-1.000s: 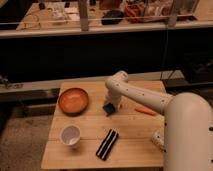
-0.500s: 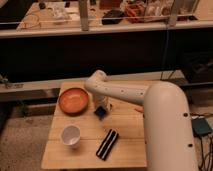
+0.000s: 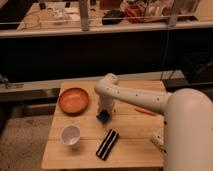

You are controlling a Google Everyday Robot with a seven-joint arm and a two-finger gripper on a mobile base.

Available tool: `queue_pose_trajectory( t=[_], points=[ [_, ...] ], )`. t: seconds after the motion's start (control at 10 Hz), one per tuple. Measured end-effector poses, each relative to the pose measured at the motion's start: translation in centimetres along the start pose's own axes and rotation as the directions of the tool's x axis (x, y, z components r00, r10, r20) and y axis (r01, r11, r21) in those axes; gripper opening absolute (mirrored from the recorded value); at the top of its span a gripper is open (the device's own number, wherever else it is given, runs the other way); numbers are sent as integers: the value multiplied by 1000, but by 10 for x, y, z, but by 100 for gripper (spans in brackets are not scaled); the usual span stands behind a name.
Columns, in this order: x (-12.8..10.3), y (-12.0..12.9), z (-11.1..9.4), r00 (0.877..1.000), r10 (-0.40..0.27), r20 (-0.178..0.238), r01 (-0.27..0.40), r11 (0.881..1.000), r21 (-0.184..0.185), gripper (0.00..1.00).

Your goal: Wipe the white sponge on the table

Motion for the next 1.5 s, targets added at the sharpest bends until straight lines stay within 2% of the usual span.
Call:
queue_pose_trajectory(
  t=[0.2, 0.4, 0.6, 0.7, 1.0, 1.2, 1.5],
  points=[
    [-7, 8, 0, 1000, 14, 3, -14, 999, 30, 47],
    [-9, 23, -1, 999, 53, -6, -52, 998, 31, 47],
    [-8, 38, -9, 995, 96, -39, -95, 995, 22, 47],
    [-7, 54, -17, 990, 130, -60, -130, 992, 10, 47],
    [-14, 76, -29, 976, 199, -84, -201, 979, -15, 47],
    [-14, 95, -28, 966, 241, -93, -246, 969, -40, 47],
    [-3, 103, -21, 957, 273, -95, -278, 960, -37, 47]
  ],
)
